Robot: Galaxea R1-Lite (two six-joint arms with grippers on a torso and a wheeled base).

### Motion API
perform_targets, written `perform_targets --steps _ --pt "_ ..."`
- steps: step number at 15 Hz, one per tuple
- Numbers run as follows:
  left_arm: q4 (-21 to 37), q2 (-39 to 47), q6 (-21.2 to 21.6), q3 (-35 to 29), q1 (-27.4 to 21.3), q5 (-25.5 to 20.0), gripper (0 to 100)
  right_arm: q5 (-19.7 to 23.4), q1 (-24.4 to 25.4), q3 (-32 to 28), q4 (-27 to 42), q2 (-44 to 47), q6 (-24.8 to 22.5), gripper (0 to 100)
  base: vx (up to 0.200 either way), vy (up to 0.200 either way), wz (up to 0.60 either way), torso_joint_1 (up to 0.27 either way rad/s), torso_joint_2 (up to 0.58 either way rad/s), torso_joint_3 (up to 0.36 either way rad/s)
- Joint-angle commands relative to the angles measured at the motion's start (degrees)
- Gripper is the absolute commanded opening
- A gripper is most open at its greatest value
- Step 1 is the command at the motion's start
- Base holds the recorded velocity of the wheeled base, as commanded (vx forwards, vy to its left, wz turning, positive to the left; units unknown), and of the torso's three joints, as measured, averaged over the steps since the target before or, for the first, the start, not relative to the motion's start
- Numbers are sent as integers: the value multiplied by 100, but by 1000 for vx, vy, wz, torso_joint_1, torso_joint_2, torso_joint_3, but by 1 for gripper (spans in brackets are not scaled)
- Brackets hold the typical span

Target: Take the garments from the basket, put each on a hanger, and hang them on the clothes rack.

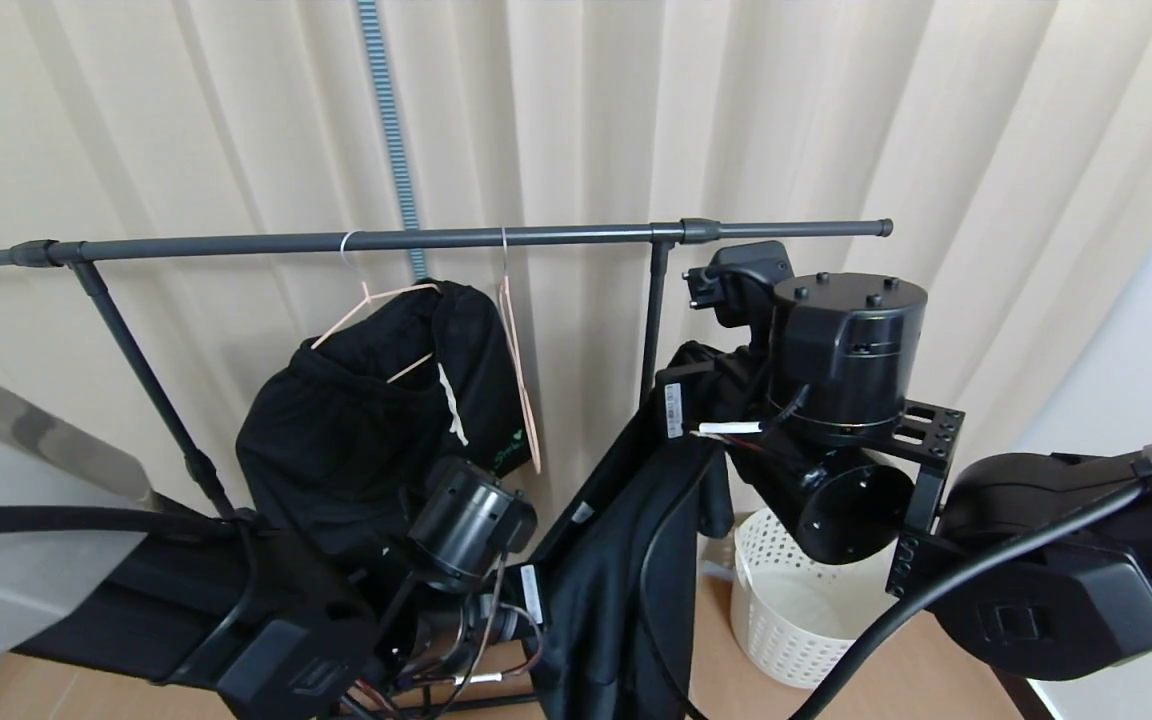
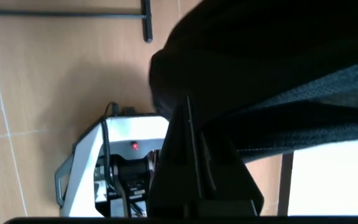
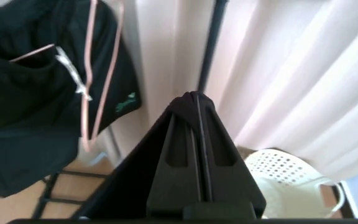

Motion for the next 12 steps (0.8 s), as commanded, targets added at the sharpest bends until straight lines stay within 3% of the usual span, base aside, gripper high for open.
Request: perform_targets --steps 1,5,8,9,12 --pt "98 -693 331 -18 348 8 0 -56 -71 114 8 -45 -150 0 0 0 0 0 0 0" --pt "133 -931 947 -202 709 8 0 -65 -62 527 79 -107 -677 0 0 0 0 0 0 0" --pt "133 -931 1333 -334 770 8 0 -73 -1 369 1362 -282 -695 0 0 0 0 0 0 0" --pt "133 -931 1404 -395 779 8 0 -73 78 281 1661 -282 -624 0 0 0 0 0 0 0" --pt "133 -1010 1949 -721 779 -18 0 -73 421 -449 2997 -203 316 0 0 0 0 0 0 0"
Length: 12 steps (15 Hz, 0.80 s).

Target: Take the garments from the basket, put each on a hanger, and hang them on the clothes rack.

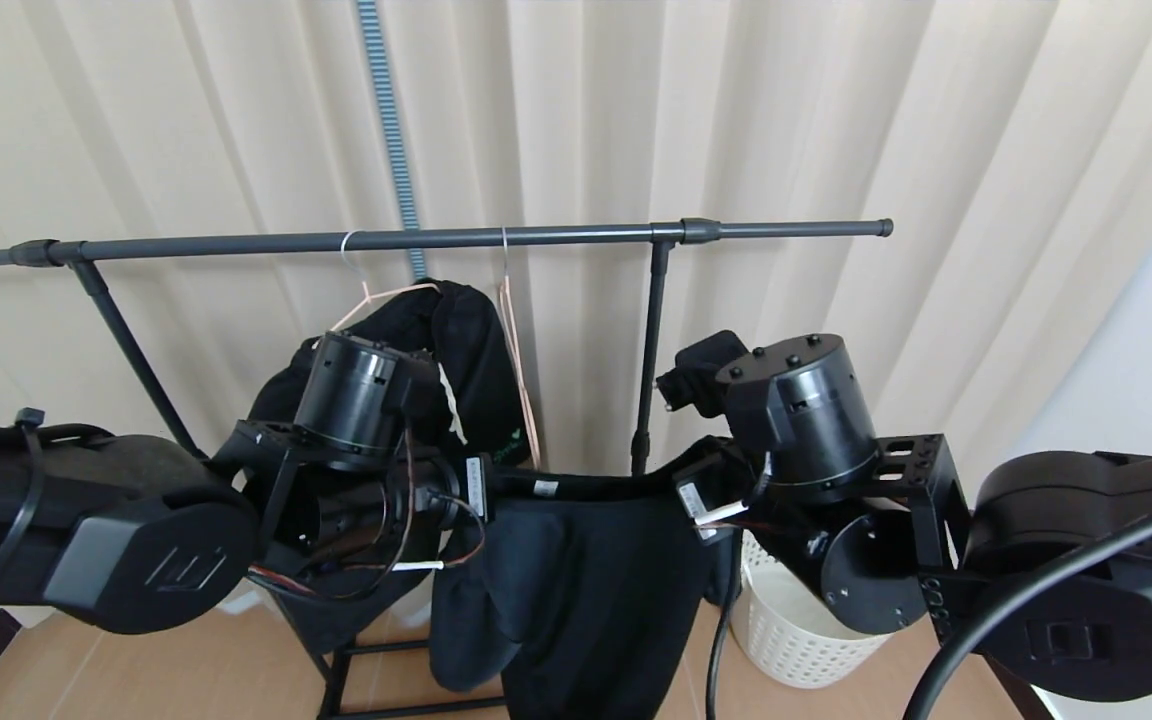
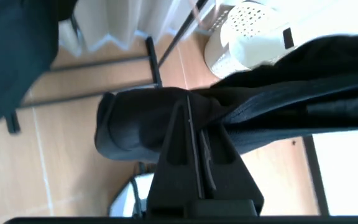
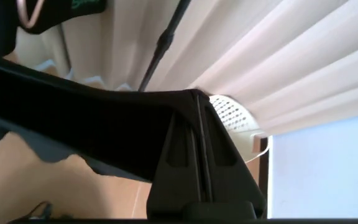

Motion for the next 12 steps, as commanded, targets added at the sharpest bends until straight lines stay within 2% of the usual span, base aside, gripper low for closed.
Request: perform_targets --steps 1,3,4,11,12 --pt "-10 -101 185 -190 -1 -12 0 0 159 -625 537 86 565 0 0 0 0 0 0 0" --pt "-1 -171 247 -375 -1 -12 0 0 159 -1055 959 130 1101 0 0 0 0 0 0 0" --pt "87 -241 264 -410 -1 -12 0 0 159 -1099 1003 95 1154 0 0 0 0 0 0 0" --pt "201 -593 335 -533 -1 -73 0 -194 159 -818 836 -134 1101 0 0 0 0 0 0 0" --pt "184 -593 300 -551 -1 -91 0 -150 159 -590 634 -327 1057 0 0 0 0 0 0 0"
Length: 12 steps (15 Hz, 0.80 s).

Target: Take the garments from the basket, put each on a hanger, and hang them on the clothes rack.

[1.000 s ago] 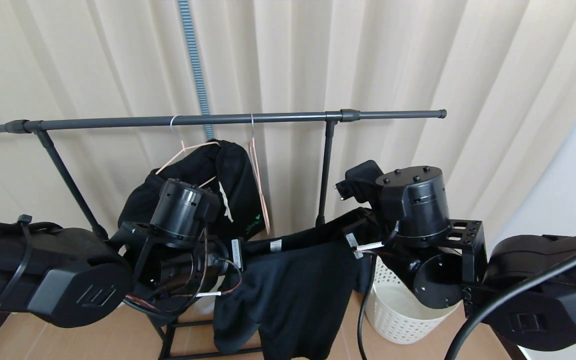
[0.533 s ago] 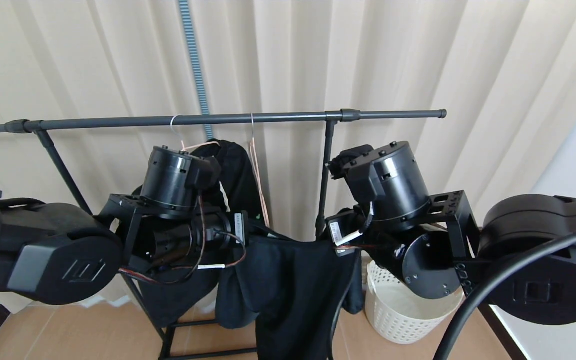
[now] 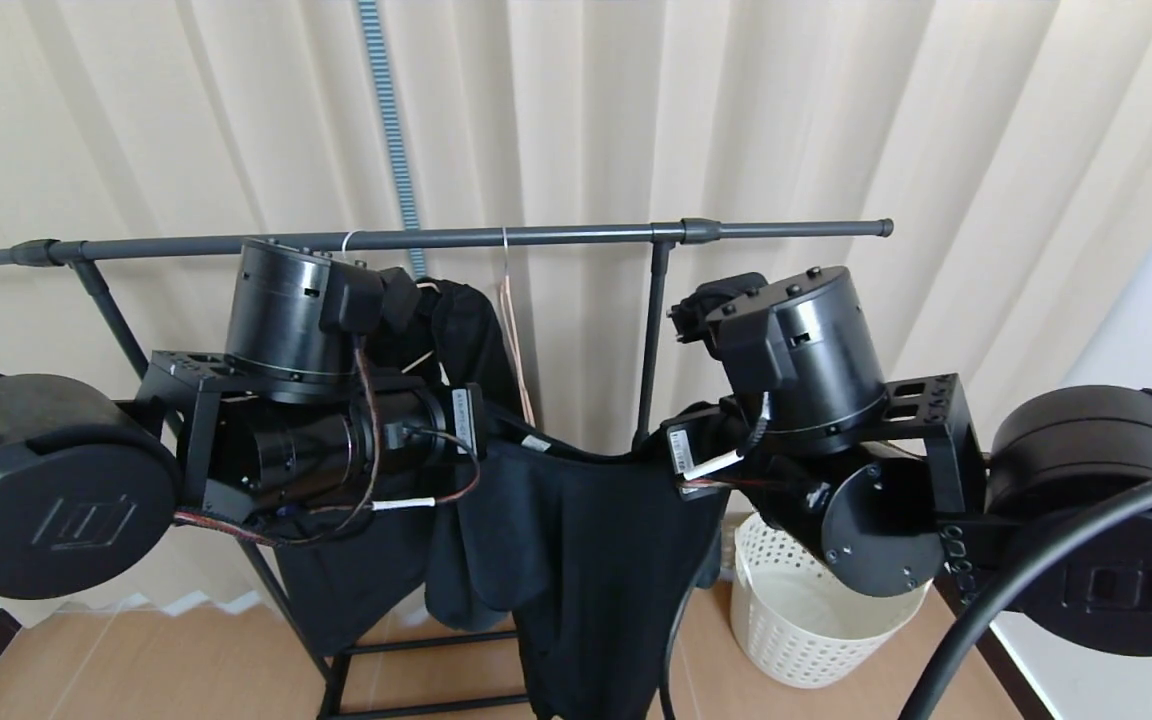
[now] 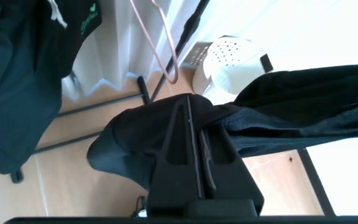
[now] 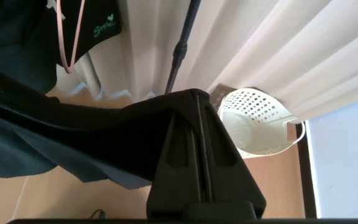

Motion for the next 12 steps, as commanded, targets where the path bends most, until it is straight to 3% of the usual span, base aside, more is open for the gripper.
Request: perform_targets --steps 1,3,5,12 --pt "-8 -59 -10 -48 87 -12 0 72 2 505 -362 -431 -267 0 0 0 0 0 0 0" --pt "-8 -42 -45 -224 175 -12 0 354 11 1129 -793 -756 -1014 0 0 0 0 0 0 0" --pt "1 -42 -72 -312 175 -21 0 389 169 1226 -1188 -686 -1084 0 0 0 0 0 0 0" --pt "36 -94 -63 -347 166 -293 0 125 266 1164 -1373 -449 -1093 0 0 0 0 0 0 0"
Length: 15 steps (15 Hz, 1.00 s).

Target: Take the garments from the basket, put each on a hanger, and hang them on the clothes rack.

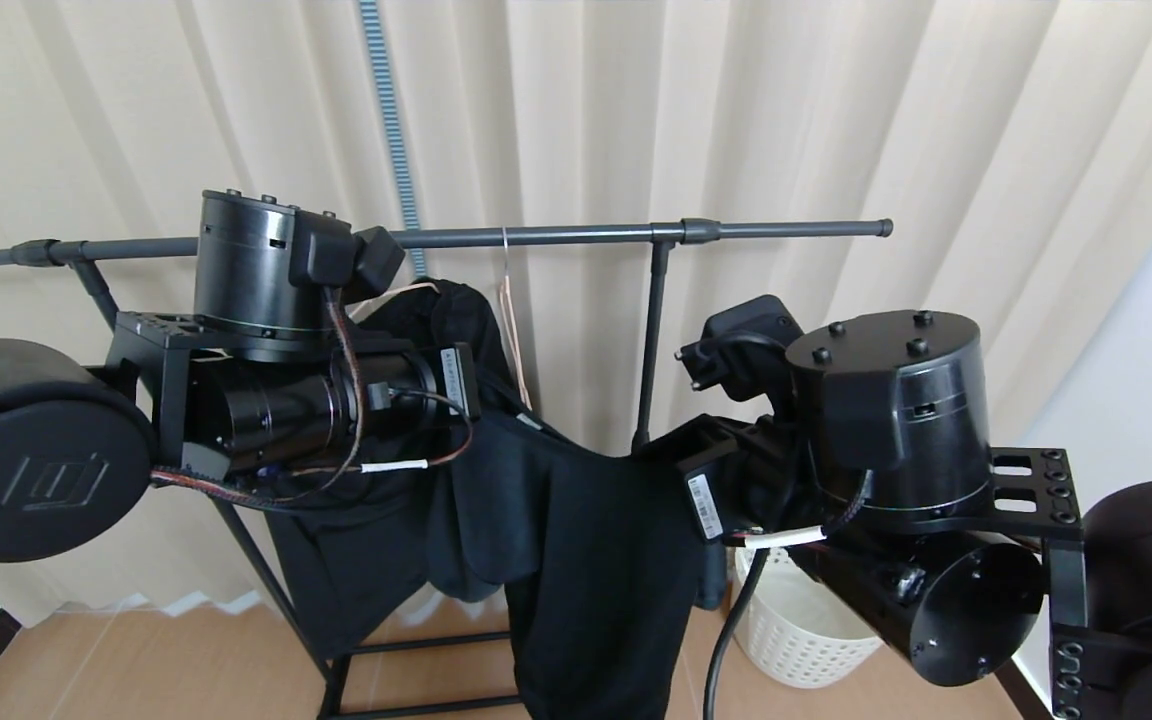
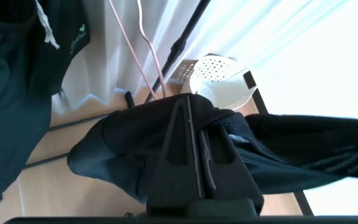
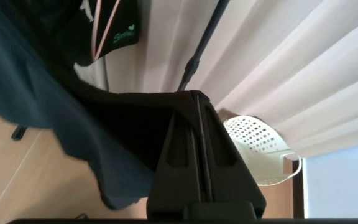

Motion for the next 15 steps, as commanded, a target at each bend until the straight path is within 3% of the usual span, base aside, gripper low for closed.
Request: perform_targets --steps 1,3,5,7,10,14,15 --pt "-1 -7 9 -30 -1 -1 0 -22 -10 -7 51 24 -21 0 0 0 0 0 0 0" --pt "-1 116 62 -311 34 -9 0 -14 52 54 508 -91 -82 0 0 0 0 0 0 0" --pt "7 292 115 -645 17 -36 0 39 421 54 948 -143 -56 0 0 0 0 0 0 0" --pt "7 432 396 -1084 17 -642 0 101 1071 19 1036 24 208 0 0 0 0 0 0 0" --pt "-1 582 414 -1453 -19 -1038 0 259 1528 -130 1053 226 612 0 0 0 0 0 0 0" --pt "-10 714 422 -1664 -115 -1574 0 329 1898 -631 1027 595 1526 0 0 0 0 0 0 0" --pt "-10 757 422 -1752 -221 -1714 0 356 1941 -1000 1027 867 2018 0 0 0 0 0 0 0"
